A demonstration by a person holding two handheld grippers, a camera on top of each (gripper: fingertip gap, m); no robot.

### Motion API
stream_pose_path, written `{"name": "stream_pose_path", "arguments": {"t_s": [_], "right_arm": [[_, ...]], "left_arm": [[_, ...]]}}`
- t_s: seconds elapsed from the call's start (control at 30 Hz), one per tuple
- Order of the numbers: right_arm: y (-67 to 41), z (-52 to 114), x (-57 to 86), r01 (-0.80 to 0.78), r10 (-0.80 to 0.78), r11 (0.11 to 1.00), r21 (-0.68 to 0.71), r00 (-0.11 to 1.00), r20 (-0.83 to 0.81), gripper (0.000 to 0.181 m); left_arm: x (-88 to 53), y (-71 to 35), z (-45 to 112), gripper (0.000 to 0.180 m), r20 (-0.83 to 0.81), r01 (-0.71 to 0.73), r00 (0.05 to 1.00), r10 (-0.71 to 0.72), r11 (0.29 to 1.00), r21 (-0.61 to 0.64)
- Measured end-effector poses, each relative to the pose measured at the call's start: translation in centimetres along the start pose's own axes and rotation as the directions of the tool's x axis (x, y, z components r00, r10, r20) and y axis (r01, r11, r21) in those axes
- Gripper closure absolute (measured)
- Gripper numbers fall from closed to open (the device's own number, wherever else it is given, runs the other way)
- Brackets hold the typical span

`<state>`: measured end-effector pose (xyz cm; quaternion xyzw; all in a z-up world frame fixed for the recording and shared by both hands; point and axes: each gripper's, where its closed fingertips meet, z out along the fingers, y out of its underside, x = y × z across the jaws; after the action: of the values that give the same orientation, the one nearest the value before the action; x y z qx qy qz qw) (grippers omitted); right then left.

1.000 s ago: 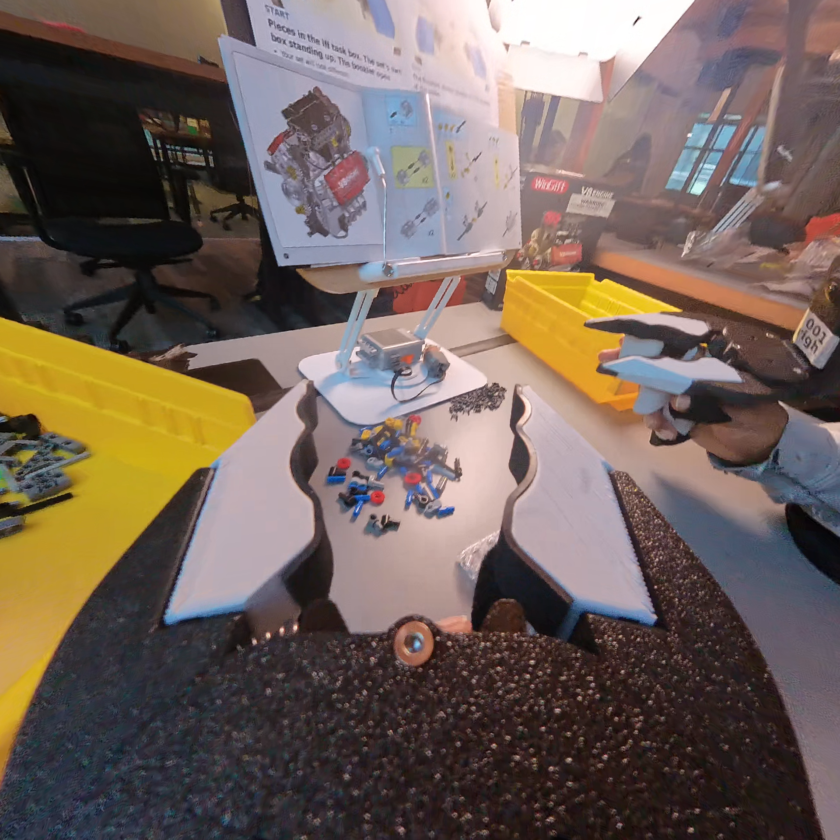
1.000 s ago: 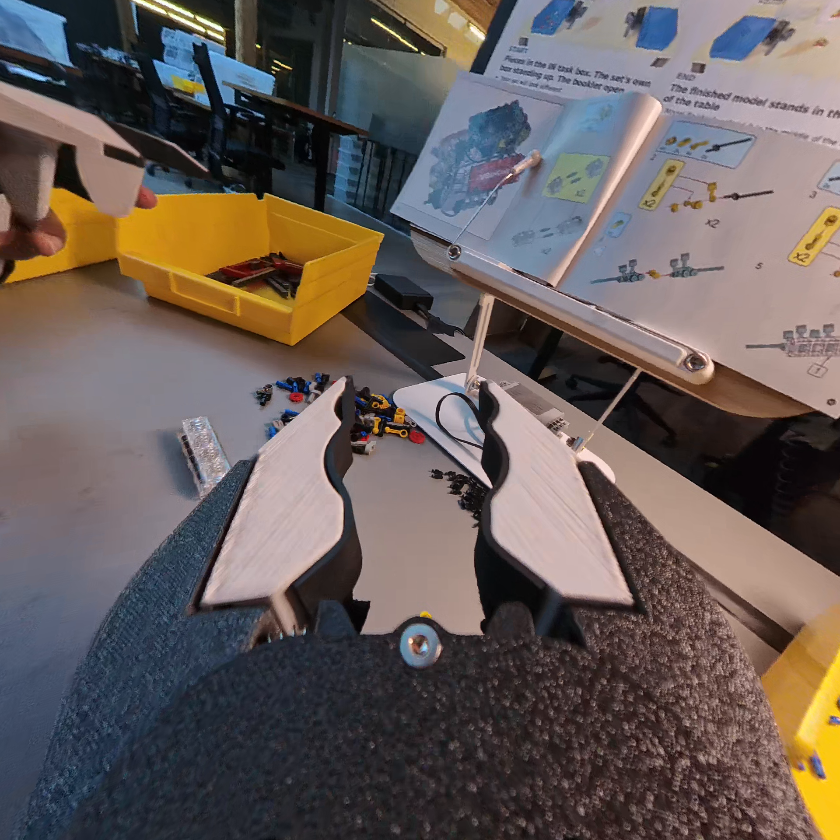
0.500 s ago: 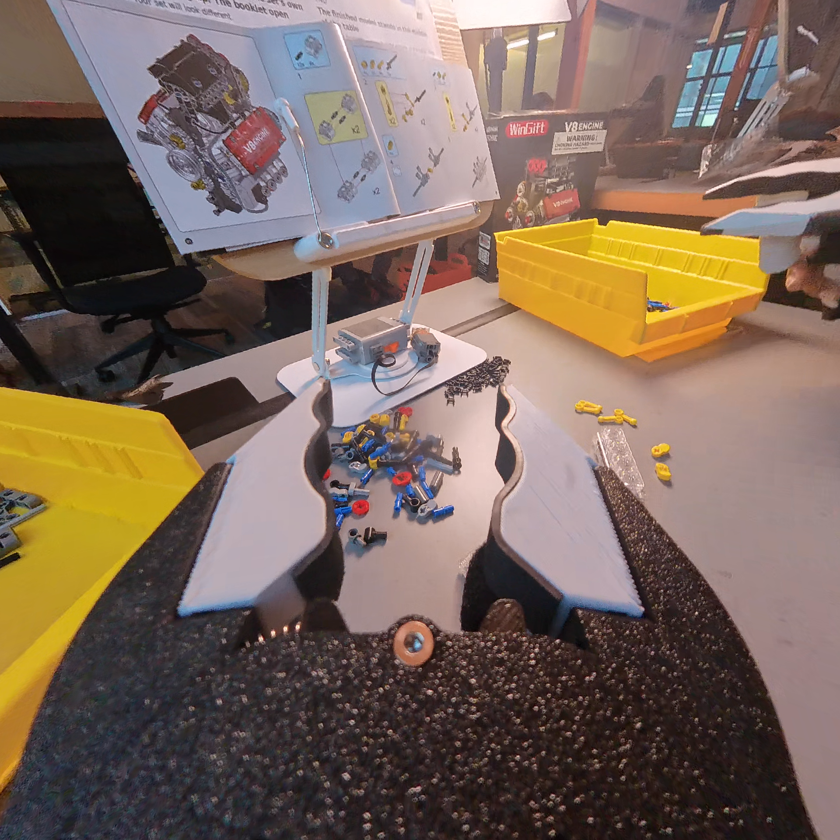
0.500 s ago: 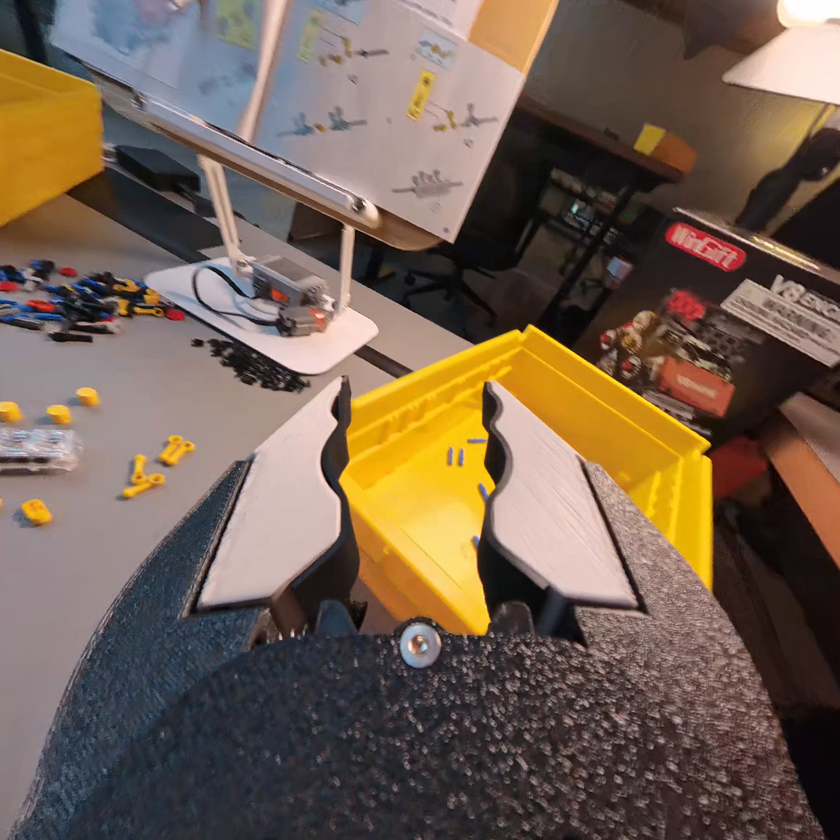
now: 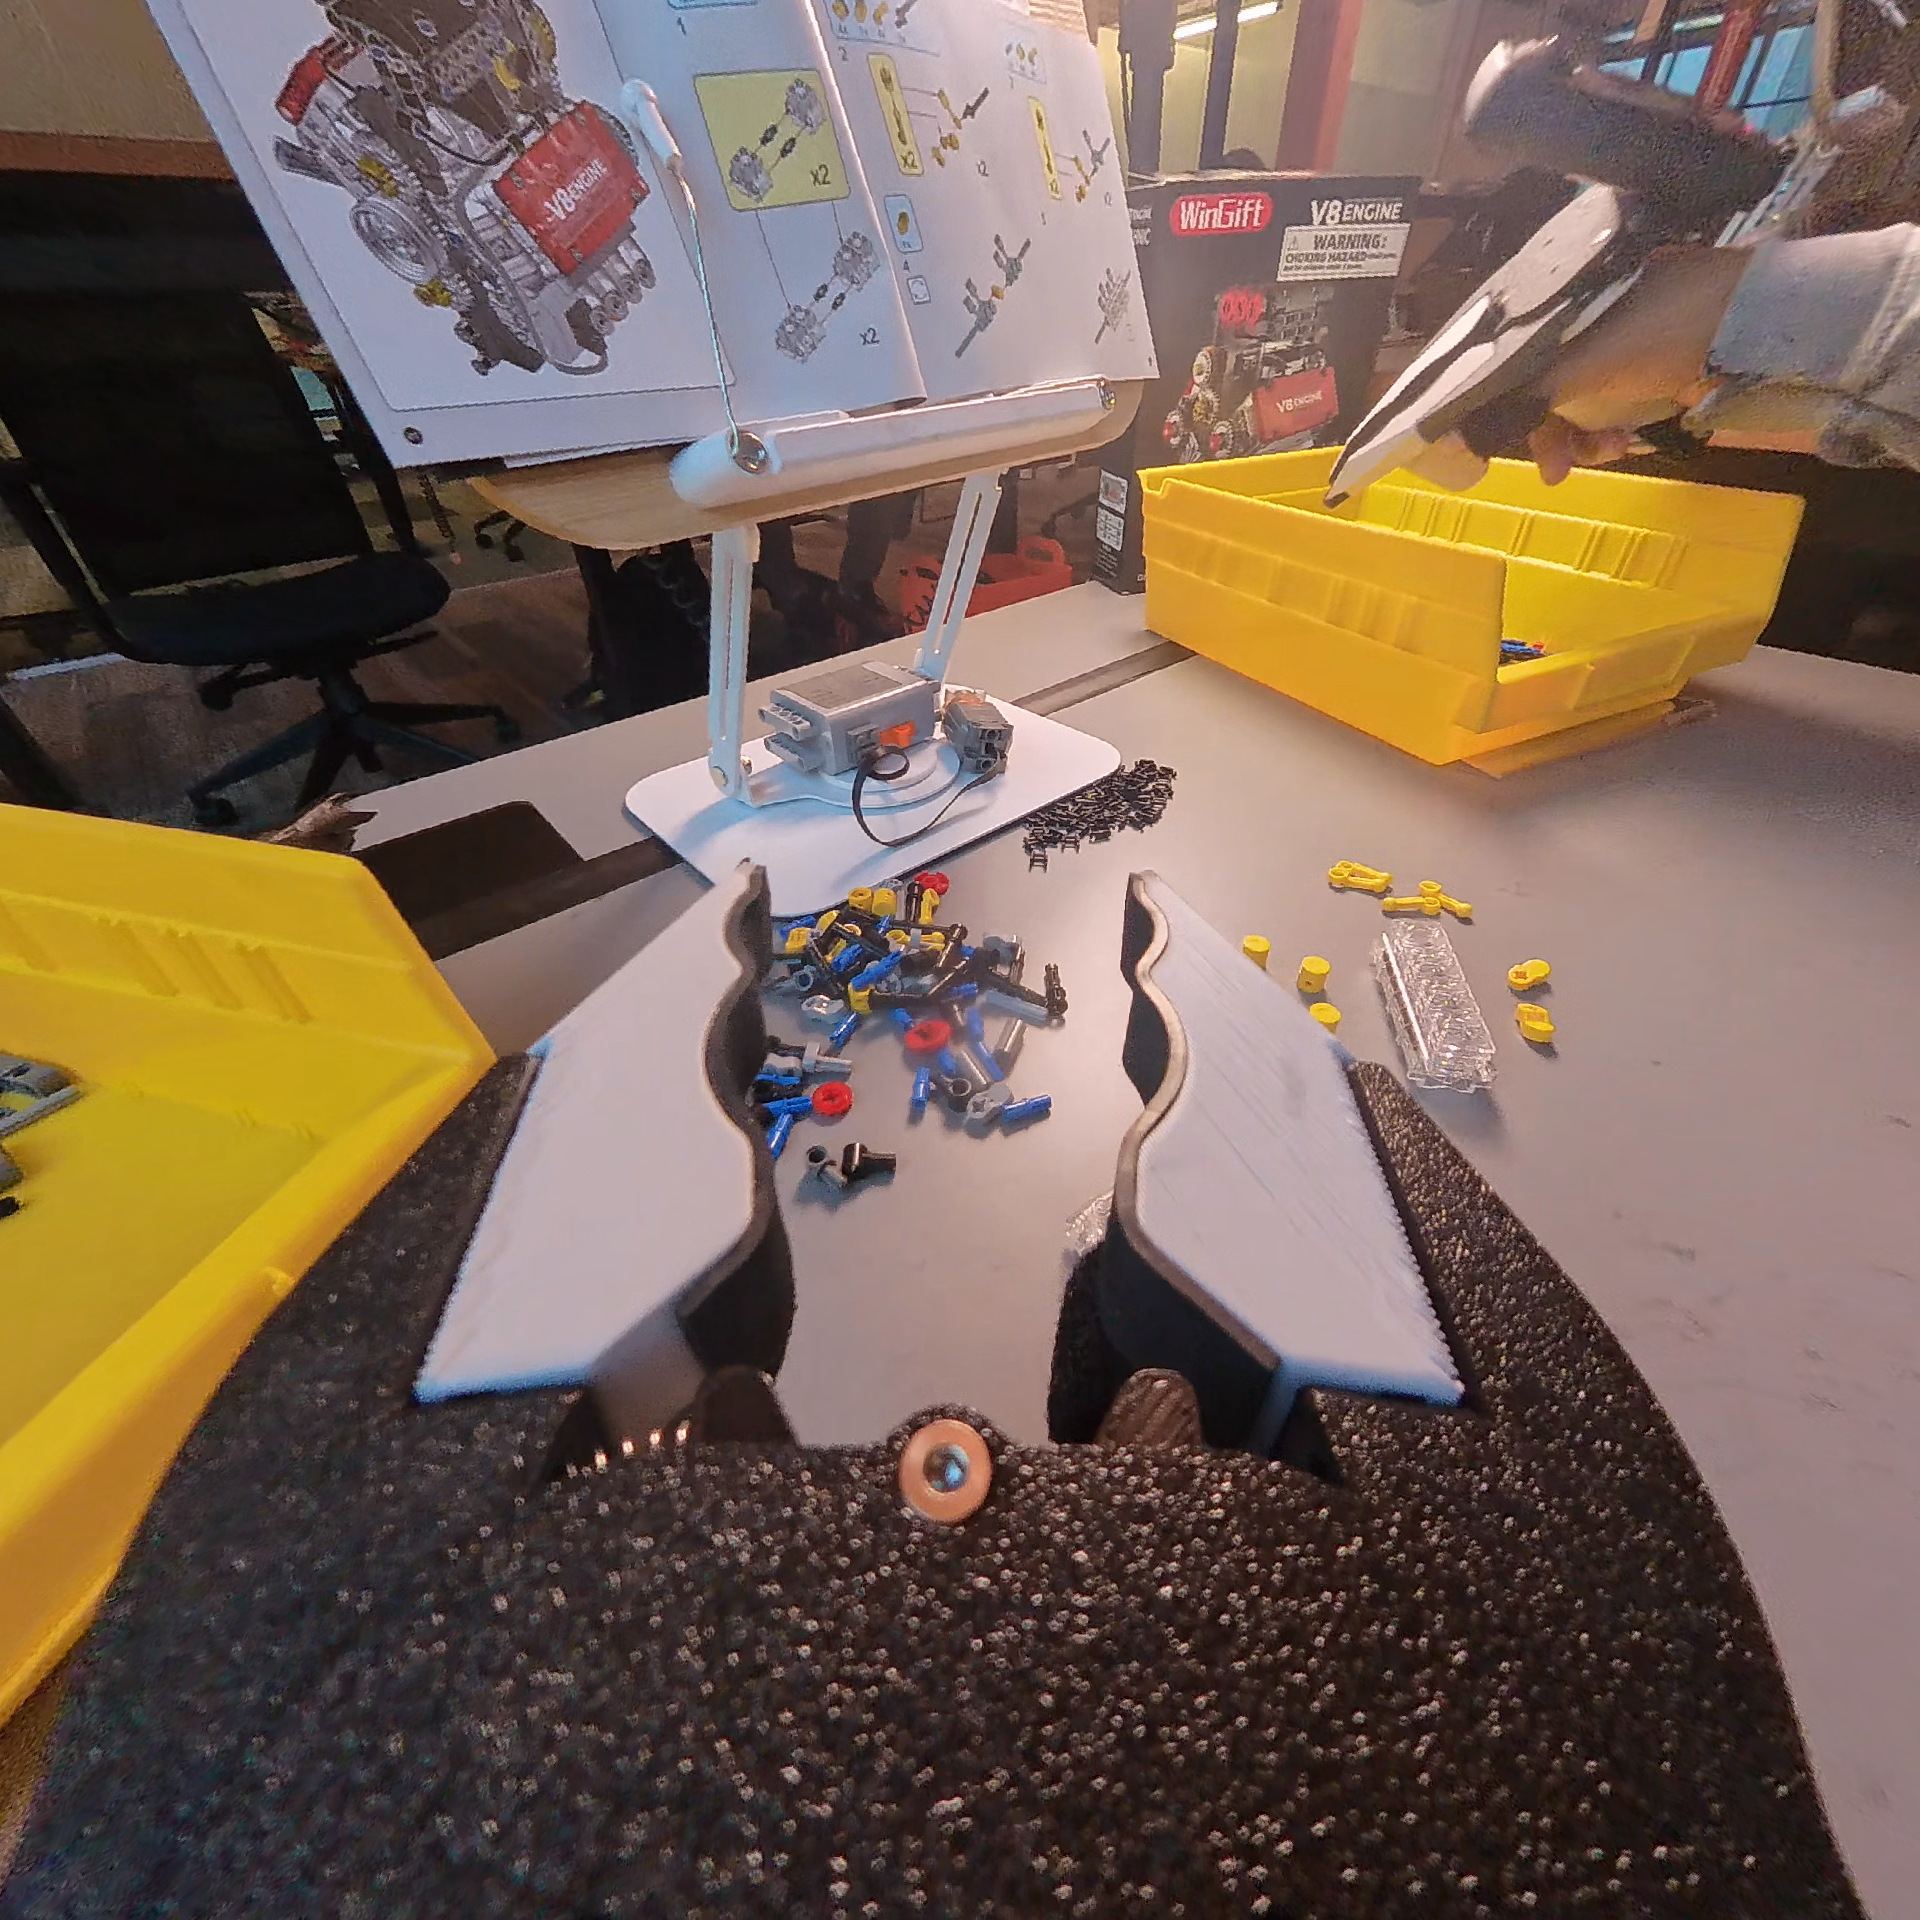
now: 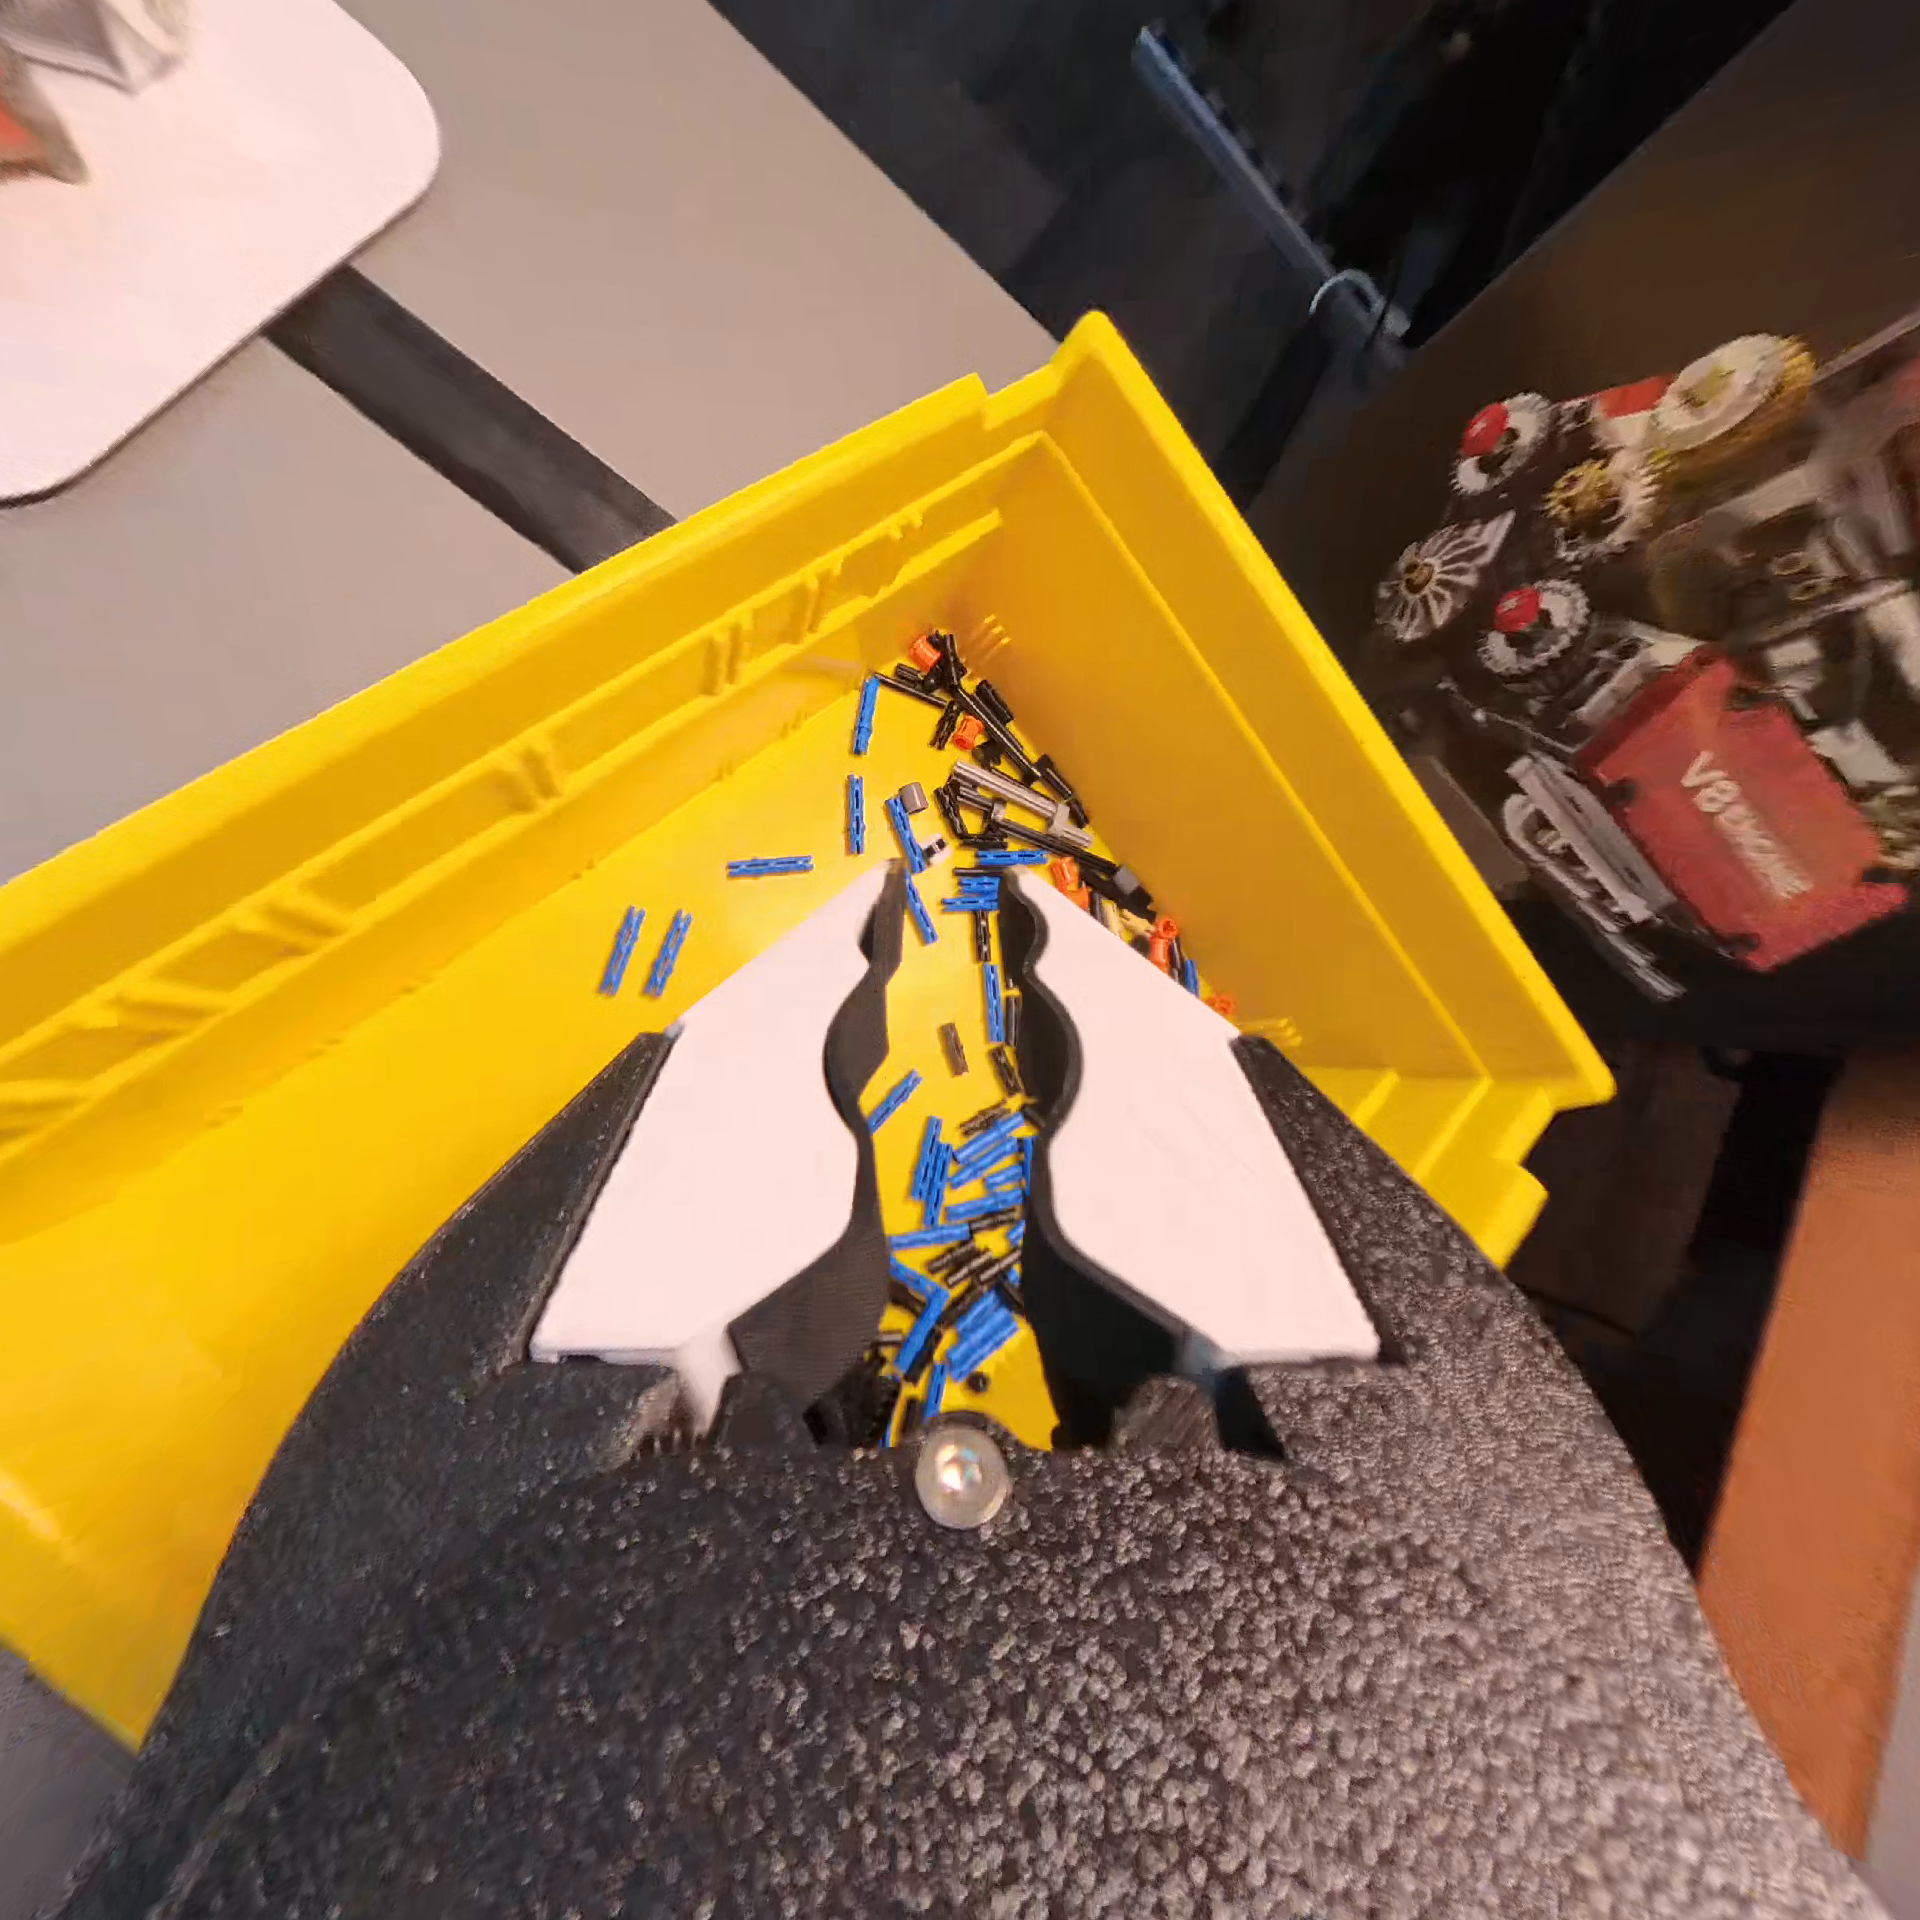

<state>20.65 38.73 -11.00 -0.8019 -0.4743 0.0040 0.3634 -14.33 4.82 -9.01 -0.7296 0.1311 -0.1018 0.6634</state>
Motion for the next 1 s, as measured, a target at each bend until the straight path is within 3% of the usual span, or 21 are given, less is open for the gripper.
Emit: {"name": "stream_pose_path", "arguments": {"t_s": [0.2,0.43,1.0], "right_arm": [[1.5,7.2,3.6,-0.175,0.176,0.974,-0.146,0.984,-0.011,0.175],[3.0,10.6,3.9,-0.225,0.238,0.952,-0.205,0.970,0.039,0.180],[3.8,9.0,2.6,-0.288,0.340,0.916,-0.278,0.927,0.160,0.164]], "left_arm": [[-0.9,0.0,-0.4,0.117,0.002,0.079,0.997,-0.079,0.997,0.018],[-1.0,0.8,0.0,0.117,-0.009,0.091,0.996,-0.091,0.996,-0.007],[-1.2,1.4,0.3,0.117,-0.036,0.171,0.985,-0.171,0.985,-0.018]]}}
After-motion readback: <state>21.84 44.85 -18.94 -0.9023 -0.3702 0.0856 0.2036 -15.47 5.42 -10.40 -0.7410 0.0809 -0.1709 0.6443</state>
